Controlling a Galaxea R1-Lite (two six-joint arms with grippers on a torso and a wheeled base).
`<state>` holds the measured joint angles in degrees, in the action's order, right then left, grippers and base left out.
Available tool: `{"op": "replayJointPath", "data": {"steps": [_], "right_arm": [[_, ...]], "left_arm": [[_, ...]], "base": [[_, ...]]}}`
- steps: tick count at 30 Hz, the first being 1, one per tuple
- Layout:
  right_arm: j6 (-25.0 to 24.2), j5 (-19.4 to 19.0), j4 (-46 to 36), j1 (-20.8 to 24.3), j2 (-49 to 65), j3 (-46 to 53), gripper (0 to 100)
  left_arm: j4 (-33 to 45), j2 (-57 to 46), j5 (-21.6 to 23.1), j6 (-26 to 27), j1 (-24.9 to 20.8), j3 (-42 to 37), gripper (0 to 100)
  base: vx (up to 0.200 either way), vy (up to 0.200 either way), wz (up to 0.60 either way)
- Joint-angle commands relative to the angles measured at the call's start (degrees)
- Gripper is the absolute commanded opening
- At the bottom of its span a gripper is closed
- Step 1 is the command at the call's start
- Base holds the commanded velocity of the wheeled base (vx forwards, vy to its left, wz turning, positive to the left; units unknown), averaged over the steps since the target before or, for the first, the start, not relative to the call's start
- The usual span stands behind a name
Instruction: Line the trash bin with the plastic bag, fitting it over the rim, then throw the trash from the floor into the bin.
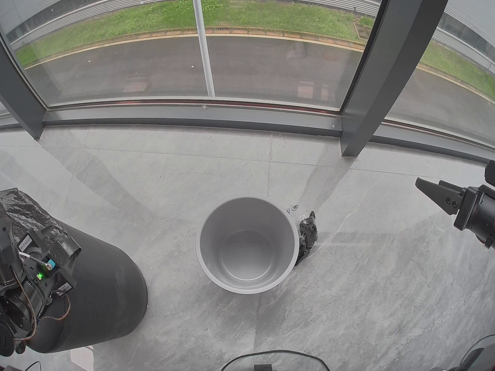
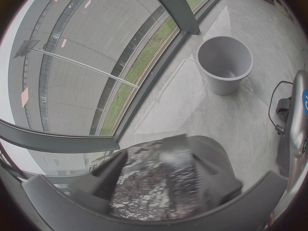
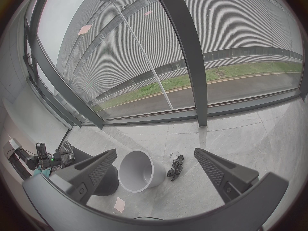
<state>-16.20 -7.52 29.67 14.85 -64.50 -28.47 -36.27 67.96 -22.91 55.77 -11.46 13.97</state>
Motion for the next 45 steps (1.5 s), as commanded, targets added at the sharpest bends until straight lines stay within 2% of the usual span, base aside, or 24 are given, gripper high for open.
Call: {"op": "replayJointPath", "data": {"steps": [1, 13, 16, 18, 21, 22, 23, 24, 27, 28, 29, 30, 31, 32, 36, 41, 45], "right_arm": [[0.03, -0.04, 0.04, 0.01, -0.1, -0.01, 100], [0.03, 0.05, 0.04, 0.01, 0.08, -0.01, 100], [0.03, 0.05, 0.04, 0.01, 0.08, -0.01, 100], [0.03, 0.05, 0.04, 0.01, 0.08, 0.08, 100], [0.03, 0.23, 0.39, 0.01, 0.25, -0.01, 100], [-0.06, 0.23, 0.47, 0.01, 0.25, -0.1, 100], [-0.06, 0.31, 1.53, 0.18, 0.25, -0.1, 100], [-0.06, 0.31, 1.71, 0.18, 0.16, -0.1, 100], [-1.03, 0.4, 6.8, 0.71, -3.26, -2.47, 100], [-1.03, 0.49, 6.98, 0.8, -3.53, -2.74, 100], [-1.03, 1.19, 7.77, 1.59, -6.43, -5.99, 100], [-1.03, 1.28, 7.77, 1.68, -6.69, -6.34, 100], [-1.03, 3.04, 7.33, 3.43, -9.24, -10.12, 100], [-1.03, 4.09, 7.24, 4.58, -10.91, -12.14, 100], [-1.03, 7.43, 7.07, 8.71, -15.48, -16.71, 100], [-1.2, 9.81, 7.86, 14.95, -15.83, -12.67, 100], [-1.2, 10.07, 7.86, 19.69, -15.92, -9.06, 100]], "left_arm": [[-0.03, -0.02, -0.03, -0.05, 0.03, 0.09, 0], [-0.03, -0.99, 0.05, -0.66, 0.03, 0.18, 0], [-0.03, -1.52, 0.23, -1.98, -0.05, 0.36, 0], [-0.21, -2.31, 0.32, -4.71, -0.05, 1.59, 0], [-1.7, -2.31, 0.76, -13.23, -0.49, 6.33, 0], [-1.97, -2.31, 0.85, -14.2, -0.58, 6.77, 0], [-3.64, -1.78, 1.46, -20.18, -0.67, 9.5, 0], [-3.72, -1.61, 1.72, -21.32, -0.67, 9.94, 0], [-4.43, 2.26, 6.12, -41.09, -1.64, 18.46, 0], [-4.43, 2.44, 6.29, -42.06, -1.81, 18.9, 0], [-4.51, 3.49, 6.65, -52.08, -4.36, 23.3, 0], [-4.51, 3.58, 6.65, -52.96, -4.62, 23.65, 0], [-3.9, 3.93, 6.38, -62.36, -7.44, 27.69, 0], [-3.64, 4.11, 6.47, -65.79, -8.49, 29.62, 0], [-1.53, 4.46, 6.65, -73.35, -11.92, 33.23, 0], [-0.65, 0.5, 7.09, -82.75, -17.63, 31.56, 0], [2.6, -2.84, 12.97, -85.39, -20.36, 30.15, 0]], "base": [[0.0, 0.0, 0.0], [0.0, 0.0, 0.0], [0.0, 0.0, 0.0], [0.0, 0.0, 0.0], [0.0, 0.0, 0.0], [0.0, 0.0, 0.0], [0.0, 0.0, 0.0], [0.0, 0.0, 0.0], [0.0, 0.0, 0.0], [0.0, 0.0, 0.0], [0.0, 0.0, 0.0], [0.0, 0.0, 0.0], [0.0, 0.0, 0.0], [0.0, 0.0, 0.0], [0.0, 0.0, 0.0], [0.0, 0.0, 0.0], [0.0, 0.0, 0.0]]}}
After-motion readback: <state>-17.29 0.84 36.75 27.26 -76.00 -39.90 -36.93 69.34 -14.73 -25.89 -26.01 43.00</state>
